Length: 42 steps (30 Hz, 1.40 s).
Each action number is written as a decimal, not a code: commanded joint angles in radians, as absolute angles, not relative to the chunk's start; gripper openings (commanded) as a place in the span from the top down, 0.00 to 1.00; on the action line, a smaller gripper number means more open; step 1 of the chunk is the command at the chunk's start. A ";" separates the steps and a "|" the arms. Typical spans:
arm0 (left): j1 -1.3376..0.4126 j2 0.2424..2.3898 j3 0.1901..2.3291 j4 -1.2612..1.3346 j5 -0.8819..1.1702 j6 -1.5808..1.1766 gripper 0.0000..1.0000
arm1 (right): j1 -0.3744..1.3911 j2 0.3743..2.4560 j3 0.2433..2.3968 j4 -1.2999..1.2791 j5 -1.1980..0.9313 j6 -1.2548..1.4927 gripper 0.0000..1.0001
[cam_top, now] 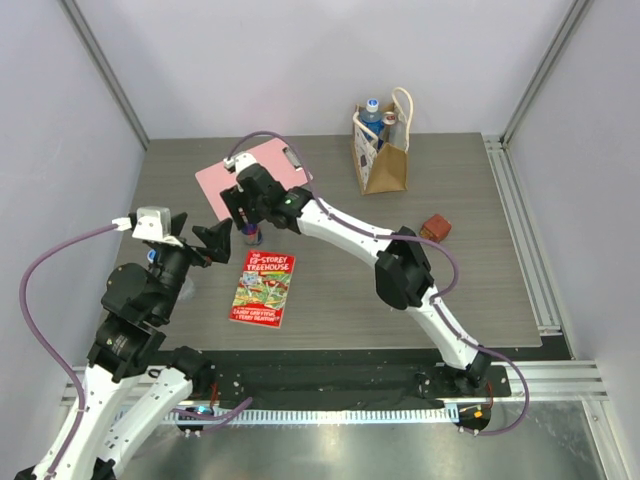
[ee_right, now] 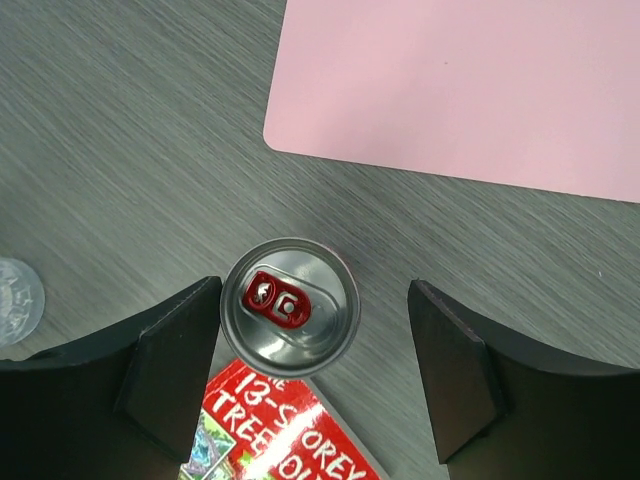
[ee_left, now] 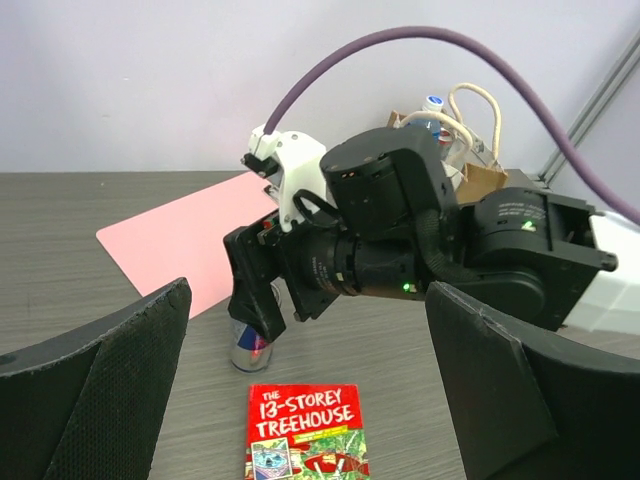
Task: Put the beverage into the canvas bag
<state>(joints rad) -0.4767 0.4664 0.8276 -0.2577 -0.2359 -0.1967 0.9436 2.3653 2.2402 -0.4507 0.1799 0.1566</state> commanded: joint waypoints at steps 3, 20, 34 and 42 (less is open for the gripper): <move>-0.476 0.462 0.822 -0.199 -0.253 -0.190 0.00 | 0.957 2.414 2.336 -0.448 0.229 0.130 0.24; -0.476 0.472 0.816 -0.198 -0.265 -0.186 0.00 | 0.960 2.290 2.227 -0.439 0.362 0.043 0.86; -0.476 0.476 0.819 -0.209 -0.273 -0.184 0.00 | 0.694 1.898 1.803 -0.374 0.256 0.103 0.99; -0.476 0.480 0.819 -0.209 -0.275 -0.181 0.00 | 0.554 1.735 1.790 -0.428 0.319 0.109 0.99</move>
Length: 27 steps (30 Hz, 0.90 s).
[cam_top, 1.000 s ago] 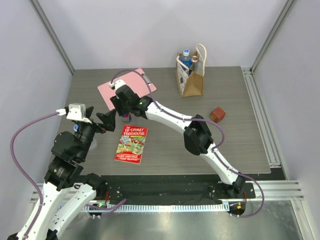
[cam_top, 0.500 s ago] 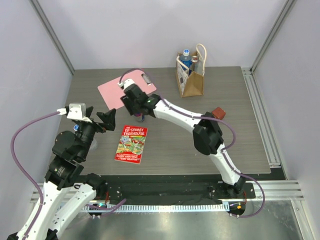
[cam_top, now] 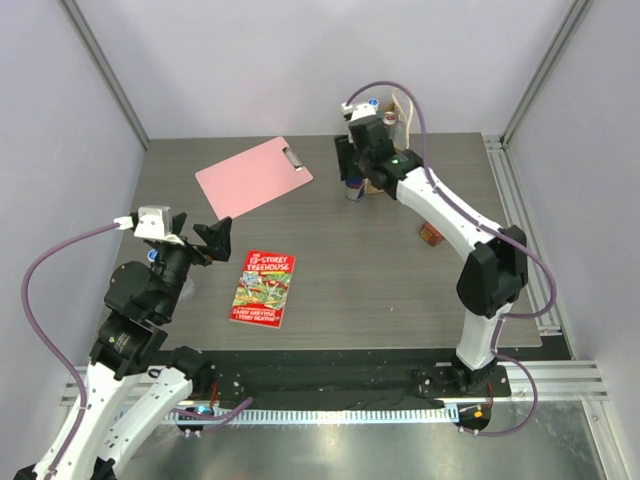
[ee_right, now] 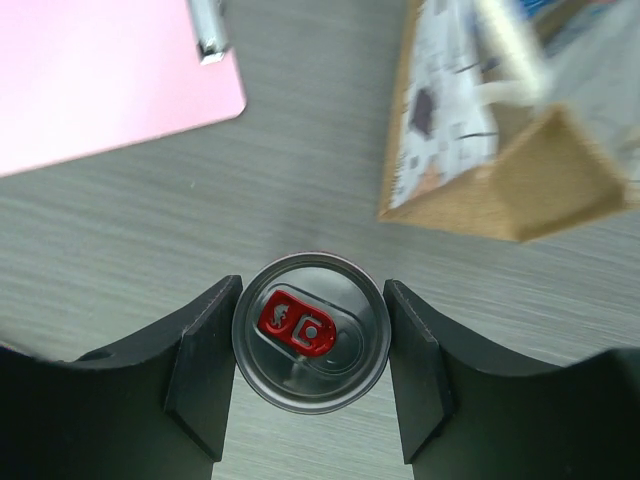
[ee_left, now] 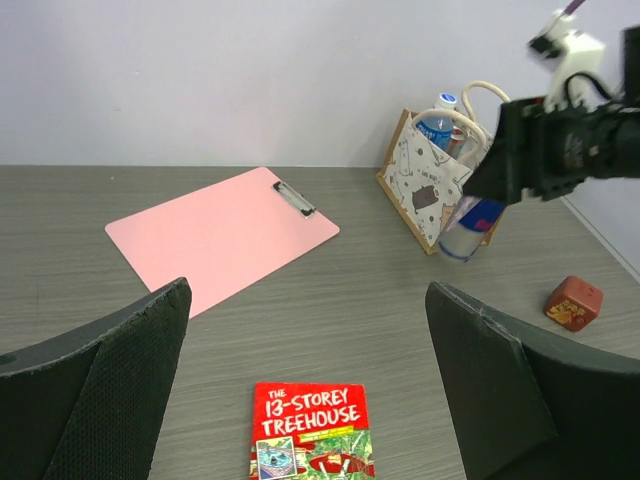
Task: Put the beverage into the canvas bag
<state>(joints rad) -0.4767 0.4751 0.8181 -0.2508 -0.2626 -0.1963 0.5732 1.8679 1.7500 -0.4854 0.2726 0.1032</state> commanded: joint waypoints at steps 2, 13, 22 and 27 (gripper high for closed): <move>-0.476 0.482 0.819 -0.209 -0.273 -0.181 0.00 | 0.512 1.717 1.802 -0.425 0.322 0.097 0.99; -0.476 0.485 0.819 -0.210 -0.268 -0.181 0.00 | 0.396 1.782 2.040 -0.440 0.373 0.028 0.99; -0.476 0.491 0.819 -0.213 -0.268 -0.178 0.00 | 0.342 1.948 2.243 -0.350 0.319 -0.023 0.99; -0.477 0.489 0.818 -0.210 -0.268 -0.176 0.00 | 0.324 2.009 2.233 -0.242 0.292 -0.063 0.99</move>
<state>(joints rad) -0.4767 0.4839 0.8181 -0.2508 -0.2626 -0.1955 0.3370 1.9926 2.1807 -0.4255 0.3244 -0.0135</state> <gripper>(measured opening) 0.996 0.595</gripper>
